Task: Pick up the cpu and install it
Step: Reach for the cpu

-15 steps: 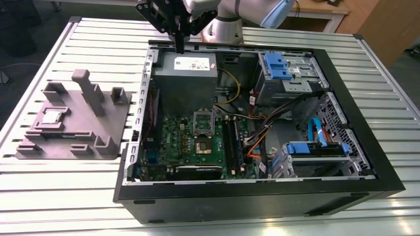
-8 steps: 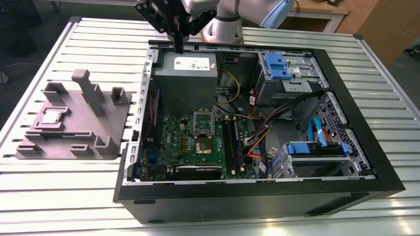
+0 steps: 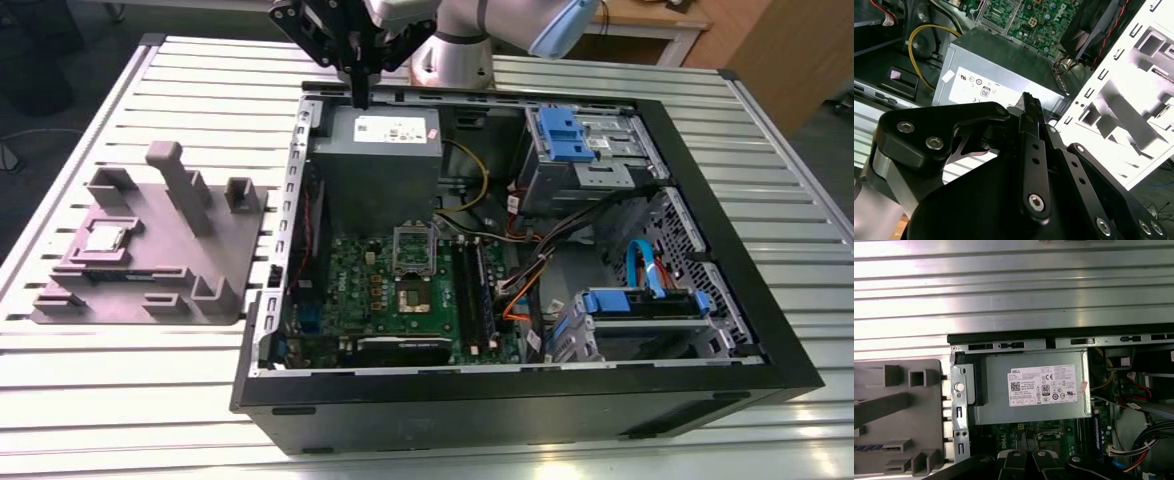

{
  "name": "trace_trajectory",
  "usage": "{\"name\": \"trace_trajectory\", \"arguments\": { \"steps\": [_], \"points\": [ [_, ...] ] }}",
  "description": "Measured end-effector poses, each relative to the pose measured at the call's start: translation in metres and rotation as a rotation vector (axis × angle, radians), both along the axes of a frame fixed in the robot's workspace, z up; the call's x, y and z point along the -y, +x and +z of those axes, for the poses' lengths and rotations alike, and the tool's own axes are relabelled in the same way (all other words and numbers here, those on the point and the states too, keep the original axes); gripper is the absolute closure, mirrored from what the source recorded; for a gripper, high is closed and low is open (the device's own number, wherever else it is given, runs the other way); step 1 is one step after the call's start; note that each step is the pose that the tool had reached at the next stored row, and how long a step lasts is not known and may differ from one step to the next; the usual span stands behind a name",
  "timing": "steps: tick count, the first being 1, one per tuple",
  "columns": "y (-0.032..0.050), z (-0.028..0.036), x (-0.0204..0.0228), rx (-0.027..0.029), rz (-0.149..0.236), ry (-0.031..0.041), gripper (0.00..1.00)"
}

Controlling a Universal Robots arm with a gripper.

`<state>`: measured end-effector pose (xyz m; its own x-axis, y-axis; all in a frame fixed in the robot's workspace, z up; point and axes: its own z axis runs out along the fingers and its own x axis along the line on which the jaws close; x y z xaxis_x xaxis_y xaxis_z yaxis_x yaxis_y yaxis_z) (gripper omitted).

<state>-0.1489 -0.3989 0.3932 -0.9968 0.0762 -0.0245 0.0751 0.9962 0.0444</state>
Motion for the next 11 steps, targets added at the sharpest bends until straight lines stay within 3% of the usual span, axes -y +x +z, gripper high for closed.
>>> {"name": "trace_trajectory", "arguments": {
  "steps": [11],
  "points": [
    [-0.0033,-0.0001,0.0000,0.0000,0.000,0.0001,0.89]
  ]
}}
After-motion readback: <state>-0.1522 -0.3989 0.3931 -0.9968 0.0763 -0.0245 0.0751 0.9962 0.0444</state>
